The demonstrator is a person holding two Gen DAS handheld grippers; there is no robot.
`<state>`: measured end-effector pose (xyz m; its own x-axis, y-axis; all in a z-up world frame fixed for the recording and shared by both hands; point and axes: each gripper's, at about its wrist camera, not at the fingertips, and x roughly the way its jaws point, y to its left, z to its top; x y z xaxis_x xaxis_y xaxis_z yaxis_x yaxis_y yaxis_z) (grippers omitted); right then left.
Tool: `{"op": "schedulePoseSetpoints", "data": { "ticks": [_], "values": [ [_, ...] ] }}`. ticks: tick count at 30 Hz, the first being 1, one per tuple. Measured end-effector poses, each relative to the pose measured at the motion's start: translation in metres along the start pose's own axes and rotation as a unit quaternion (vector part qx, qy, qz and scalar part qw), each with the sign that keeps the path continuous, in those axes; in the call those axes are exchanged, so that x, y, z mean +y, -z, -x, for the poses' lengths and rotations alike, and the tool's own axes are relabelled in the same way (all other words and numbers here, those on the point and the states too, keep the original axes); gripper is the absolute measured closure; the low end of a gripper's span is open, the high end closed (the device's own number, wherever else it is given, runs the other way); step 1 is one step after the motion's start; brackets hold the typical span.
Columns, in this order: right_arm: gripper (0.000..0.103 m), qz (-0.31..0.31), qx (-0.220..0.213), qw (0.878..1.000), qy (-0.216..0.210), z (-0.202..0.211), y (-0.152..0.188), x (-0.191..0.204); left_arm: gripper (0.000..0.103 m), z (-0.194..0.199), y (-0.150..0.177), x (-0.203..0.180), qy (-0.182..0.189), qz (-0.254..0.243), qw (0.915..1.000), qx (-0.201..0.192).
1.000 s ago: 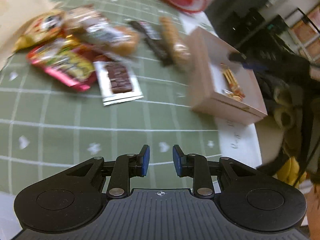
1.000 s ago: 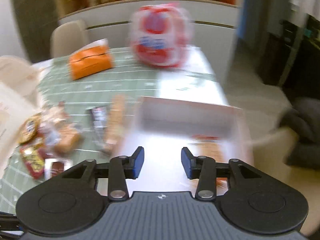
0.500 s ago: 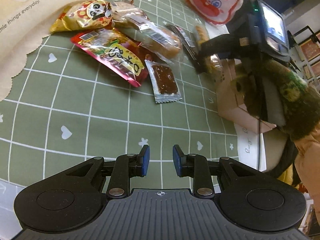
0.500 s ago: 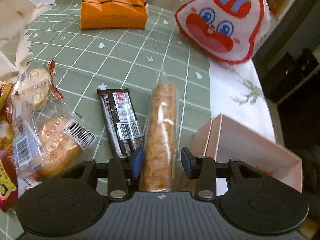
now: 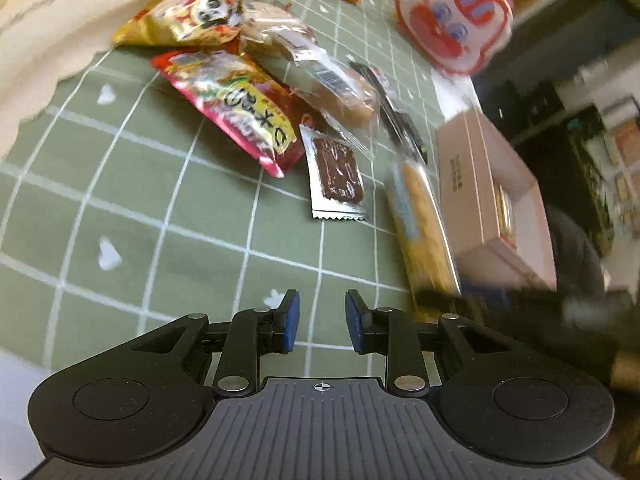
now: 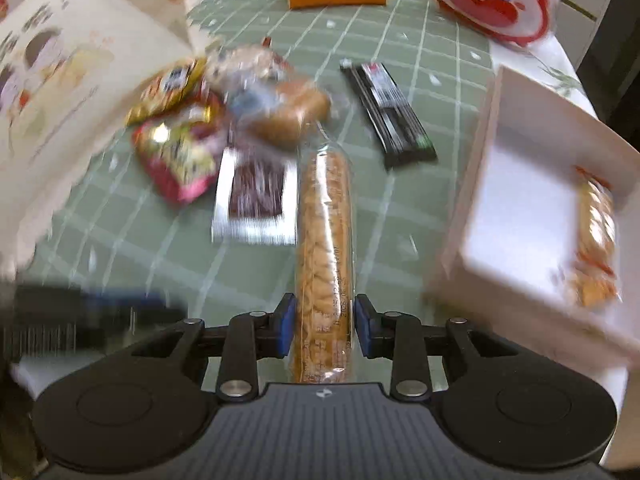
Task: Organize snacks
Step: 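Grasp the long clear cracker-stick packet with the right tool, then grasp the brown chocolate square packet with the left tool while the right tool holds the stick packet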
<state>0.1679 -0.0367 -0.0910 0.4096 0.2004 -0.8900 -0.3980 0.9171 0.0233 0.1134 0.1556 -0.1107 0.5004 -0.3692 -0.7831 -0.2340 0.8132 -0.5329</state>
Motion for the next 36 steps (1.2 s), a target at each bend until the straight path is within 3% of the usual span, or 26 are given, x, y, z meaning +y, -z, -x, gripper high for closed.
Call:
{"op": "schedulePoseSetpoints", "data": {
  "ticks": [7,10,16,26,31,36],
  "values": [
    [0.072,0.051,-0.022,0.998,-0.005,0.026,0.054,-0.021,0.075,0.004,0.064,-0.027,-0.015,0.058,0.9964,-0.060],
    [0.072,0.089,-0.043,0.995,-0.026,0.027,0.064,-0.028,0.075,0.004,0.093,-0.040,-0.031,0.070,0.9952,-0.061],
    [0.072,0.108,-0.084,0.989,-0.059,0.036,0.076,-0.039,0.076,0.002,0.100,-0.062,-0.060,0.054,0.9946,-0.065],
    [0.066,-0.001,-0.129,0.988,-0.086,0.046,0.101,-0.084,0.076,0.019,0.060,-0.089,-0.104,-0.014,0.9916,-0.075],
    [0.057,0.001,-0.150,0.988,-0.041,0.056,0.108,-0.083,0.076,0.023,0.014,-0.081,-0.106,-0.055,0.9908,-0.063],
    [0.051,-0.057,-0.134,0.989,-0.010,0.054,0.110,-0.079,0.076,0.018,-0.025,-0.056,-0.084,-0.080,0.9921,-0.047]
  ]
}}
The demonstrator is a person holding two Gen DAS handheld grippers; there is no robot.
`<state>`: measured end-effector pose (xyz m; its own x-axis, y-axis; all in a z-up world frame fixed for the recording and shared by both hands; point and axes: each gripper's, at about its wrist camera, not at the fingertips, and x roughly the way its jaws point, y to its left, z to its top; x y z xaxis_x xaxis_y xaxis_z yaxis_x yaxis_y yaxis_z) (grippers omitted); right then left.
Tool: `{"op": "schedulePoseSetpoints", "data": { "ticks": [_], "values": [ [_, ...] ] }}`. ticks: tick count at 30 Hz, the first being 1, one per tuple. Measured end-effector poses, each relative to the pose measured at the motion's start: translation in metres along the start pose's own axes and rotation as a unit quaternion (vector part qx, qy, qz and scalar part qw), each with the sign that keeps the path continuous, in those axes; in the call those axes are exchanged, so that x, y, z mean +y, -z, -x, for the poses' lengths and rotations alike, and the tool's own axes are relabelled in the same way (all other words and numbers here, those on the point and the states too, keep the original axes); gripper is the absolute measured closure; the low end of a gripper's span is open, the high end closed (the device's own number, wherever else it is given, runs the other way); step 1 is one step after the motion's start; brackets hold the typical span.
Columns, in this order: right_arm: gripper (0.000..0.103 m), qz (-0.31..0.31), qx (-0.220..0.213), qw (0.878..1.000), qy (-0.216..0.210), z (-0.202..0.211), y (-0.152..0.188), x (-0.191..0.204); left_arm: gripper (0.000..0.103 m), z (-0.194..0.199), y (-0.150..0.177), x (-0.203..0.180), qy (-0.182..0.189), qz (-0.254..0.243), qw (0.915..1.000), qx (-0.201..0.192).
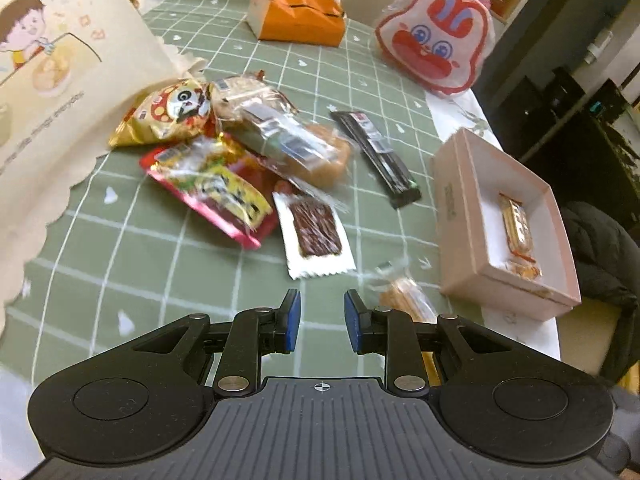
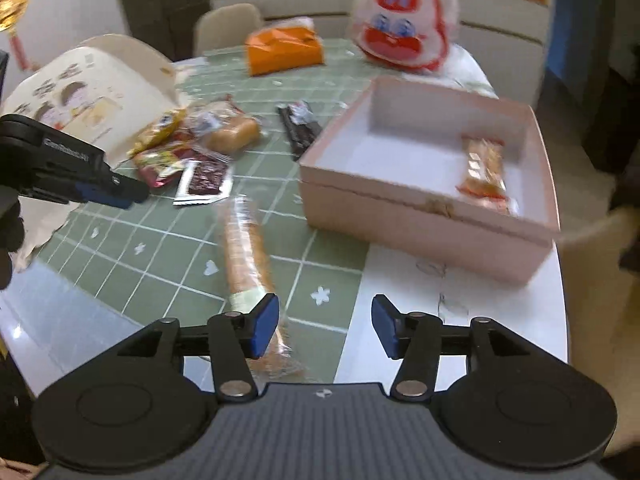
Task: Organize snacks
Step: 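Grasp the brown chocolate square packet with the left tool while the right tool holds the stick packet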
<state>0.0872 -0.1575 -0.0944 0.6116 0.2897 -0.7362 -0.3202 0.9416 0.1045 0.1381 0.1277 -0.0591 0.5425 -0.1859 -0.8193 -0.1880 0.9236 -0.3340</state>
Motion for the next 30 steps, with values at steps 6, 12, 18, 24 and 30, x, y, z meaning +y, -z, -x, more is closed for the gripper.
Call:
{"op": "schedulePoseSetpoints", "data": {
  "ticks": [6,12,18,24,30],
  "values": [
    [0.051,-0.023,-0.001,0.998,0.063,-0.006,-0.013,0.055,0.076,-0.027,-0.035,0.044,0.063,-0.004,0.9975,0.031],
    [0.051,-0.067,-0.001,0.992,0.105,-0.030,-0.030,0.102,0.078,-0.070,-0.071,0.050,0.080,-0.042,0.9935,0.068],
    [0.051,-0.123,0.002,0.980,0.153,-0.029,-0.032,0.097,0.069,-0.102,-0.084,0.014,0.077,-0.099,0.9908,0.051],
    [0.051,-0.145,0.009,0.978,0.153,-0.031,-0.023,0.072,0.072,-0.100,-0.051,-0.025,0.092,-0.246,0.9626,0.064],
    [0.049,-0.078,0.008,0.995,0.065,-0.047,-0.015,0.070,0.073,-0.085,-0.022,-0.038,0.089,-0.364,0.9237,0.082]
  ]
}}
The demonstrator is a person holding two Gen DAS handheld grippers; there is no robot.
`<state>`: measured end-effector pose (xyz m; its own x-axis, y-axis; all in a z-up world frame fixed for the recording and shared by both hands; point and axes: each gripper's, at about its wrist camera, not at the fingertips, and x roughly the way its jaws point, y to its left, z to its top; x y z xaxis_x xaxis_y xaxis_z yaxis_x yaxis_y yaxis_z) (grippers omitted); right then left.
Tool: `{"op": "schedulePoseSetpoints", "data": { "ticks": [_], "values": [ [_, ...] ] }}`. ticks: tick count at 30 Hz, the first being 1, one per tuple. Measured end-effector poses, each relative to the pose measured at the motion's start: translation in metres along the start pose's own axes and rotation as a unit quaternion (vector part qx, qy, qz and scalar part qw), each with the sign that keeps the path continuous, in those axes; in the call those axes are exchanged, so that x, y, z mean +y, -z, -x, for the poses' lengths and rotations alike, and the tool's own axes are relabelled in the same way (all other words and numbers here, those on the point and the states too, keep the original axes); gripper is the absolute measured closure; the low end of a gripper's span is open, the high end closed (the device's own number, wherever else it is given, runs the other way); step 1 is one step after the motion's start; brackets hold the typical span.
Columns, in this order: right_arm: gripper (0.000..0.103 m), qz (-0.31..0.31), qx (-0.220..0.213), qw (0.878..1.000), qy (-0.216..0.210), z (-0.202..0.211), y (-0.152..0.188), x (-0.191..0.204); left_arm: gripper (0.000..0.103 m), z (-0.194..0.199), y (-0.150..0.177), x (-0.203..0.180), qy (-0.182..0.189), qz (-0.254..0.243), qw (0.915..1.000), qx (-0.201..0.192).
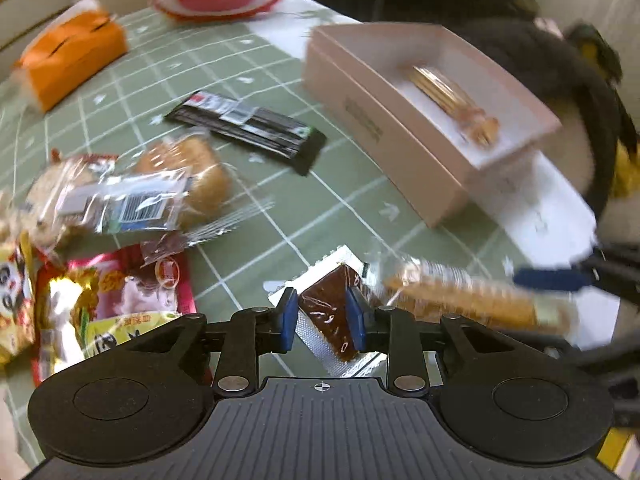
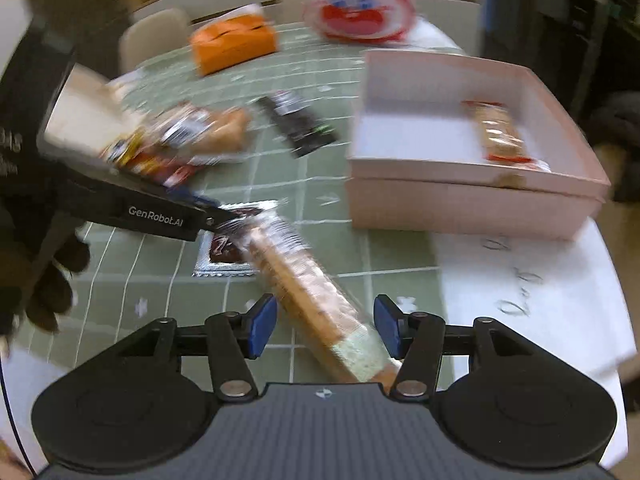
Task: Organize snacks
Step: 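Grasp the brown chocolate square packet with the left tool while the right tool holds the stick packet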
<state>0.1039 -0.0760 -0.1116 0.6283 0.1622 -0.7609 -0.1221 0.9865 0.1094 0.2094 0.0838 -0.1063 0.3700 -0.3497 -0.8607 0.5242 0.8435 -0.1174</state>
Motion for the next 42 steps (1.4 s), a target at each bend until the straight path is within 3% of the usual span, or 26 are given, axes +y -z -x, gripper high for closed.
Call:
{"op": "schedulePoseSetpoints", "data": {
  "ticks": [3,7,11,15,18,21,22,26,29,33,37,42],
  "values": [
    [0.054,0.010,-0.010,1.000,0.013,0.001,0.008,0.002,0.072,0.002,0.003,-0.002,0.010,-0.004,0.9999,0.012],
    [0.058,-0.073,-0.005,0.997,0.015,0.019,0.023,-0.014,0.072,0.005,0.007,-0.008,0.009,0.030,0.9992,0.023],
    [0.058,-0.124,-0.019,0.991,0.048,0.034,0.045,-0.026,0.071,-0.002,0.001,-0.012,-0.005,0.083,0.9964,0.017],
    [0.057,-0.178,-0.028,0.981,0.073,0.045,0.064,-0.027,0.071,-0.007,-0.007,-0.023,-0.026,0.084,0.9961,0.012],
    [0.055,-0.179,-0.029,0.980,0.077,0.049,0.071,-0.012,0.071,-0.007,-0.008,-0.035,-0.046,0.057,0.9973,0.007],
    [0.044,-0.163,-0.029,0.985,0.056,0.049,0.072,-0.003,0.071,-0.007,-0.009,-0.033,-0.014,0.100,0.9948,-0.004],
    [0.044,-0.153,-0.027,0.986,0.062,0.048,0.072,0.000,0.071,-0.008,-0.008,-0.032,-0.002,0.111,0.9938,-0.005],
    [0.044,-0.157,-0.017,0.986,0.062,0.049,0.075,0.003,0.068,-0.008,-0.007,-0.038,-0.019,0.073,0.9972,-0.002],
    [0.044,-0.162,-0.004,0.984,0.067,0.047,0.082,0.001,0.071,0.000,-0.002,-0.035,-0.029,0.071,0.9970,-0.006],
    [0.033,-0.151,-0.031,0.986,0.062,0.049,0.092,0.008,0.071,0.013,0.005,-0.020,-0.021,0.116,0.9924,-0.036],
    [0.024,-0.127,-0.030,0.988,0.083,0.043,0.089,0.021,0.071,0.022,0.003,-0.013,-0.011,0.148,0.9868,-0.064],
    [0.016,-0.135,-0.035,0.987,0.084,0.039,0.086,0.023,0.071,0.011,-0.014,-0.030,-0.026,0.108,0.9918,-0.064]
  ]
}}
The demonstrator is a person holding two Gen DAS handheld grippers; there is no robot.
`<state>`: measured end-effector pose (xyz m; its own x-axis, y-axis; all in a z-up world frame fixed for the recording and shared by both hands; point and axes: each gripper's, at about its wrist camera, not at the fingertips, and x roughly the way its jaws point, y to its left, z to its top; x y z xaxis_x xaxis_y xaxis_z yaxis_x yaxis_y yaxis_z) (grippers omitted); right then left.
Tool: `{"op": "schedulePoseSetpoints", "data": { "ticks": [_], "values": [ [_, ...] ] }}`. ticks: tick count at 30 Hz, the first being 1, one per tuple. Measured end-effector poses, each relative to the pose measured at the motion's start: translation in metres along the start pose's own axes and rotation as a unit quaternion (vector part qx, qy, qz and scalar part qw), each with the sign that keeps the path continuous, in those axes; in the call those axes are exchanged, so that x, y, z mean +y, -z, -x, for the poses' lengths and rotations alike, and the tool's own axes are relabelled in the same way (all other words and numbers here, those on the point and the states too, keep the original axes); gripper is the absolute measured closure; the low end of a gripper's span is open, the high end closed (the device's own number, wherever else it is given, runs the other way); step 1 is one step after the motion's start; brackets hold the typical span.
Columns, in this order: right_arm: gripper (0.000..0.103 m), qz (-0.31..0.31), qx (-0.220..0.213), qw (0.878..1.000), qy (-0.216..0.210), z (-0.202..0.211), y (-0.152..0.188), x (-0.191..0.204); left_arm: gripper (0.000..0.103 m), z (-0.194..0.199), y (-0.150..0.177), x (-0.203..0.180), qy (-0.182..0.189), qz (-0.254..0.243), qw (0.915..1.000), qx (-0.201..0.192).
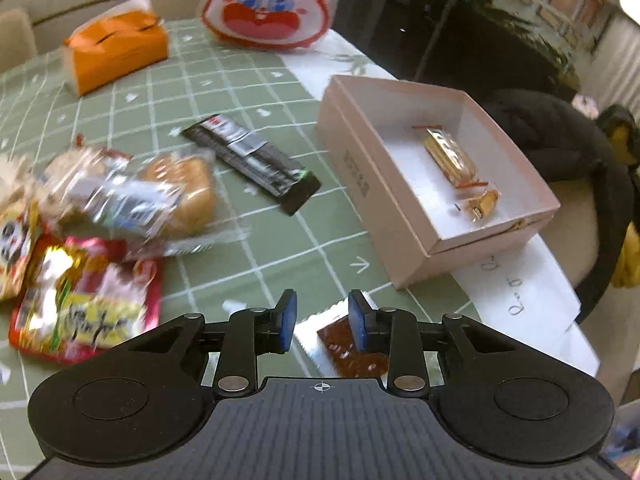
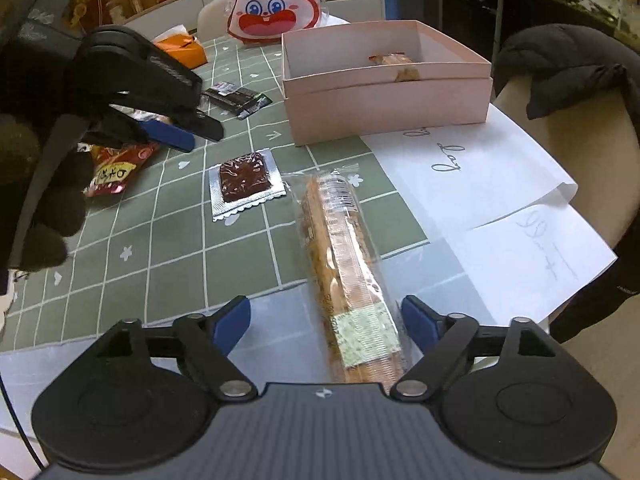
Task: Organize snacks
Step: 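Grasp the brown chocolate square packet with the left tool while the right tool holds the stick packet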
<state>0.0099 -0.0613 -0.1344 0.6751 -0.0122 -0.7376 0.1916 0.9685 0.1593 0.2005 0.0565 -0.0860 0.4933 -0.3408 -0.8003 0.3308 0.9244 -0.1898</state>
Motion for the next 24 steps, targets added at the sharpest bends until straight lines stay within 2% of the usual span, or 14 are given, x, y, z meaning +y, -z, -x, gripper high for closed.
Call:
{"op": "schedulePoseSetpoints", "data": {
  "ticks": [4,6,10,13,17,18,19,20,21,24],
  "values": [
    [0.019,0.013,0.004,1.000,0.002,-0.001,-0.002,0.000,0.071,-0.023,0.007,-0.023,-0.021,-0.065,0.9975,0.016],
    [0.019,-0.004,-0.005,1.000,0.007,0.004,-0.004,-0.010,0.073,-0.024,0.013,-0.034,-0.030,-0.102,0.9943,0.004],
    [0.019,-0.003,-0.024,0.999,0.042,0.009,-0.010,-0.028,0.073,-0.016,0.031,-0.038,-0.015,-0.155,0.9878,0.000],
    [0.020,-0.008,-0.021,0.999,0.039,0.006,-0.018,-0.038,0.072,-0.003,0.045,-0.030,-0.013,-0.175,0.9844,0.000],
    [0.027,0.016,-0.037,0.999,0.018,0.002,-0.032,-0.034,0.073,0.015,0.052,0.001,-0.014,-0.104,0.9945,0.009],
    [0.031,0.021,-0.044,0.999,0.013,0.001,-0.037,-0.031,0.073,0.021,0.053,0.009,-0.014,-0.080,0.9967,0.007],
    [0.042,0.025,-0.050,0.998,0.010,-0.001,-0.042,-0.028,0.073,0.027,0.053,0.019,-0.013,-0.047,0.9988,0.007],
    [0.048,0.034,-0.055,0.998,0.002,-0.002,-0.048,-0.024,0.073,0.032,0.054,0.030,-0.008,-0.008,0.9999,0.008],
    [0.057,0.049,-0.059,0.997,-0.011,-0.004,-0.055,-0.016,0.073,0.037,0.056,0.041,0.000,0.033,0.9994,0.009],
    [0.060,0.089,-0.067,0.992,-0.056,-0.007,-0.070,0.008,0.073,0.046,0.065,0.075,0.032,0.148,0.9884,0.011]
  ]
}}
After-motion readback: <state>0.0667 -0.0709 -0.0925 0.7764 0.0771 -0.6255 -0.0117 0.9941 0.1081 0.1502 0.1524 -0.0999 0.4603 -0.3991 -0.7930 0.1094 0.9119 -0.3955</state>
